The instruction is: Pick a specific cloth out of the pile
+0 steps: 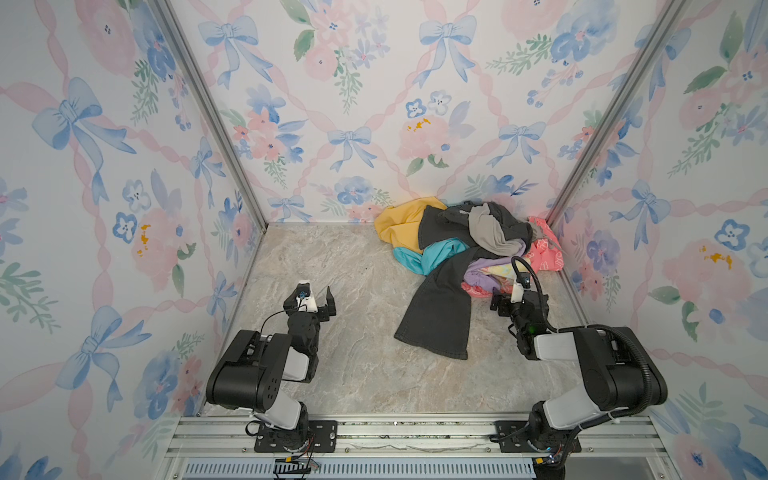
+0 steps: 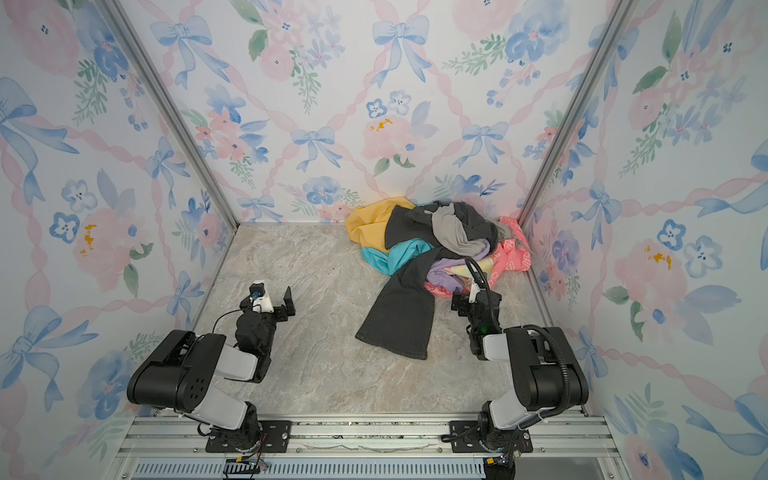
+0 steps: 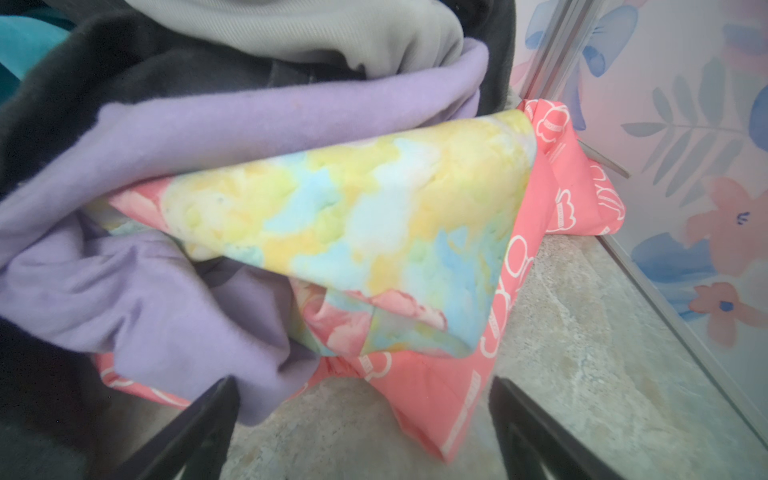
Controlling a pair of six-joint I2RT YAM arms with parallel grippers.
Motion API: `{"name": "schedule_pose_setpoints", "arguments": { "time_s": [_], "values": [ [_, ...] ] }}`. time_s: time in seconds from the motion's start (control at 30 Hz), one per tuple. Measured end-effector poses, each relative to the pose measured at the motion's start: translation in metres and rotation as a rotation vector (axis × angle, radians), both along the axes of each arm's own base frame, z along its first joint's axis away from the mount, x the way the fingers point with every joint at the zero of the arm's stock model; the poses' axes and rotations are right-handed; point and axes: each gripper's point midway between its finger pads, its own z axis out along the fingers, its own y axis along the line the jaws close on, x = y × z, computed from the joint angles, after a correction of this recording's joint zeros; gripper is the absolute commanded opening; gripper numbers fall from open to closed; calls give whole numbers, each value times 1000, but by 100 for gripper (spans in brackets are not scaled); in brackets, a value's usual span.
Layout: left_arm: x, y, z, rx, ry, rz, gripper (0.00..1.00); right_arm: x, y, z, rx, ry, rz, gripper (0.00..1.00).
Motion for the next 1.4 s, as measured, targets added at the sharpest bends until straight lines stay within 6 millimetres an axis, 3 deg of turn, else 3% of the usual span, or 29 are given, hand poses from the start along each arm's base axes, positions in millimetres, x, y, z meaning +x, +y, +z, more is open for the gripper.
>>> {"name": "schedule_pose_setpoints", "arguments": {
  "time_s": [0.93,1.4],
  "values": [
    [-1,-1,-1,4,6,14,98,0,5,5,-19,-22,-2,97],
    [-2,-7,1,17,-4,10,98,-19,6,11,-60,-94,-26,97]
  ]
}}
